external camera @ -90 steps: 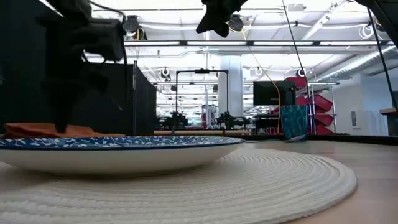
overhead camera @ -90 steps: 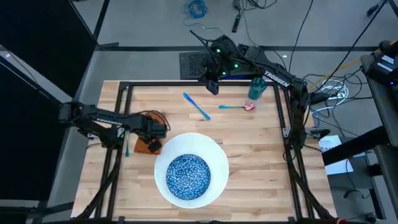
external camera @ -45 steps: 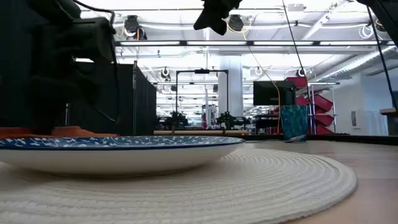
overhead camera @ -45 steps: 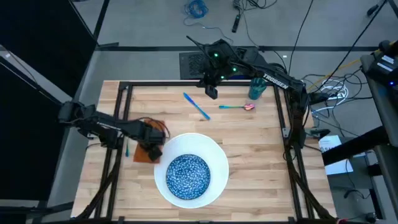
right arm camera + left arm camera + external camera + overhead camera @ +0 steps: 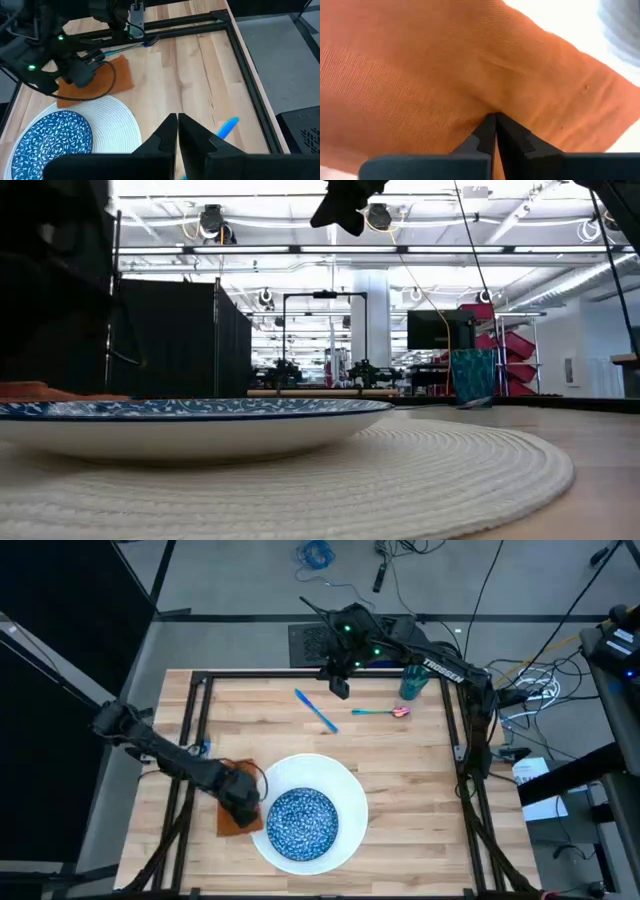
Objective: Set table place
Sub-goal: Move the orange table napkin to the left of the white table mat
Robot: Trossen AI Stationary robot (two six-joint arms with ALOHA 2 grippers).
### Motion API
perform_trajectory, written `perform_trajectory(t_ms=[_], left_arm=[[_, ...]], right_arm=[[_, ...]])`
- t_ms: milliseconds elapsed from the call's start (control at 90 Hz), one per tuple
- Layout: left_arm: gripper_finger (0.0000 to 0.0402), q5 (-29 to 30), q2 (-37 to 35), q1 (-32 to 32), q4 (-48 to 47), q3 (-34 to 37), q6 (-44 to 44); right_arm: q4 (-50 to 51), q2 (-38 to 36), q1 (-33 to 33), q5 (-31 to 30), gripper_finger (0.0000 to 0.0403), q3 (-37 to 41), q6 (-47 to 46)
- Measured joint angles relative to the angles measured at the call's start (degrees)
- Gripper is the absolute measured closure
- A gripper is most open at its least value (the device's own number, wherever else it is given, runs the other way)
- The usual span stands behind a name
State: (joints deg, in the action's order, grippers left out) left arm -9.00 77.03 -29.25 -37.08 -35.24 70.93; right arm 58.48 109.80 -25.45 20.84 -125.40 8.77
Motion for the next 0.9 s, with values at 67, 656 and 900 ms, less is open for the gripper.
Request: perform_trajectory(t_ms=[67,656,900], left_arm=[[0.0402,-0.6,0.0,-3.0,0.1,0.0,3.0],[0.0402,10.9,0.2,-8.7,-20.1,-9.0,5.5],[0.0402,15.1,0.3,-0.8,-17.2,-3.8,-0.2]], right_arm=[[0.0,0.0,0.0,0.0,0.0403,0.0,-0.1],[-3.2,0.0,-0.8,0.0,0.0403,0.0,-0.8],[-2.0,0.0,-0.9,0.0,0.0403,0.0,-0.8]])
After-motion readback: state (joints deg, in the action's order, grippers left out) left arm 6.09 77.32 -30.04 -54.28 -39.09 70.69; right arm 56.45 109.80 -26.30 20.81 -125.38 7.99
